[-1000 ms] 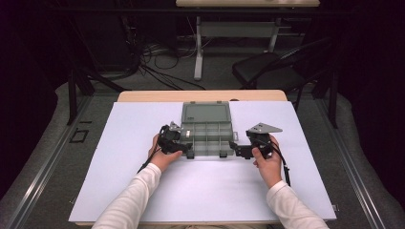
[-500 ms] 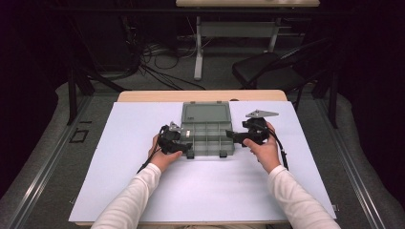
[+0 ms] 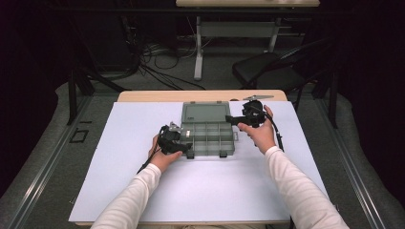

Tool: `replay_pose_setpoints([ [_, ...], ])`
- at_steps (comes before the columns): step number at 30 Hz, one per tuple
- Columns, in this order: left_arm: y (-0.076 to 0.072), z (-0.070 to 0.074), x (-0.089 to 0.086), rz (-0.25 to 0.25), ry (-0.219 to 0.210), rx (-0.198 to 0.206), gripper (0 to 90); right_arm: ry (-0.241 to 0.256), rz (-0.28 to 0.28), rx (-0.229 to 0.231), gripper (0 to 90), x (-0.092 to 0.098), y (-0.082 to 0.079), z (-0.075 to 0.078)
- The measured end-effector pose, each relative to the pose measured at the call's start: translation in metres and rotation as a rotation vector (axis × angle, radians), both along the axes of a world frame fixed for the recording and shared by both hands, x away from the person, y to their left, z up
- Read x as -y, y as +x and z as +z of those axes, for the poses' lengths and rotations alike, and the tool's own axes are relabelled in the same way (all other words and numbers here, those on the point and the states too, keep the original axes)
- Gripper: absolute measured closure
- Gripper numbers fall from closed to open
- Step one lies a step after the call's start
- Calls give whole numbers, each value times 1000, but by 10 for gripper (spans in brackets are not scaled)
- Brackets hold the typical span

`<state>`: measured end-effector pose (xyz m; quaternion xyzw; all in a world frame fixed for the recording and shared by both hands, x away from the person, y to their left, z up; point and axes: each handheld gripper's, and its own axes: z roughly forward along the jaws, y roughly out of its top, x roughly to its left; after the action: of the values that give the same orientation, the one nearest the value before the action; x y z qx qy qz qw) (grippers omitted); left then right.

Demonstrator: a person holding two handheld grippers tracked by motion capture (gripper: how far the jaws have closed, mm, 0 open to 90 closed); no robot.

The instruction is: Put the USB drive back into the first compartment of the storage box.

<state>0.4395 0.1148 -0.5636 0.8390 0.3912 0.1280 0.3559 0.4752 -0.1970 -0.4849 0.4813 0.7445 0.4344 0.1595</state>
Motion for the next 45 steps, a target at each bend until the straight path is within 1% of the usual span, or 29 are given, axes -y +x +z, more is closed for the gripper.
replay_pose_setpoints([
  [1,0,0,0,0,0,-1,345,-11,-4,7,152,0,2,1],
  [3,0,0,0,-1,1,-1,346,-28,-12,6,155,-1,6,2],
  [6,0,0,0,1,1,0,346,-53,-10,-6,155,-4,12,3],
  [9,0,0,0,0,2,1,347,-63,-28,32,163,-7,16,5],
  [12,0,0,0,1,3,3,349,-73,-38,80,188,-9,21,4],
  [15,0,0,0,2,4,3,351,-89,-58,83,191,-12,30,3],
  [17,0,0,0,3,4,3,352,-66,-76,49,211,-14,35,3],
  [19,0,0,0,3,4,3,353,-68,-87,2,211,-17,42,2],
  [21,0,0,0,4,4,3,353,-74,-104,-28,210,-18,47,0],
  [24,0,0,0,3,3,3,353,-57,-129,-77,214,-21,57,-4],
  [25,0,0,0,4,3,3,353,-53,-132,-87,215,-22,59,-5],
  [32,-1,0,0,4,3,3,354,-25,-171,-132,243,-21,69,-14],
  [35,-1,0,0,5,3,3,354,-24,-168,-145,243,-20,71,-17],
  [41,-1,0,0,6,4,3,354,-33,-165,-162,242,-19,72,-21],
  [45,-1,0,0,5,4,3,354,-50,-158,-183,240,-20,73,-25],
])
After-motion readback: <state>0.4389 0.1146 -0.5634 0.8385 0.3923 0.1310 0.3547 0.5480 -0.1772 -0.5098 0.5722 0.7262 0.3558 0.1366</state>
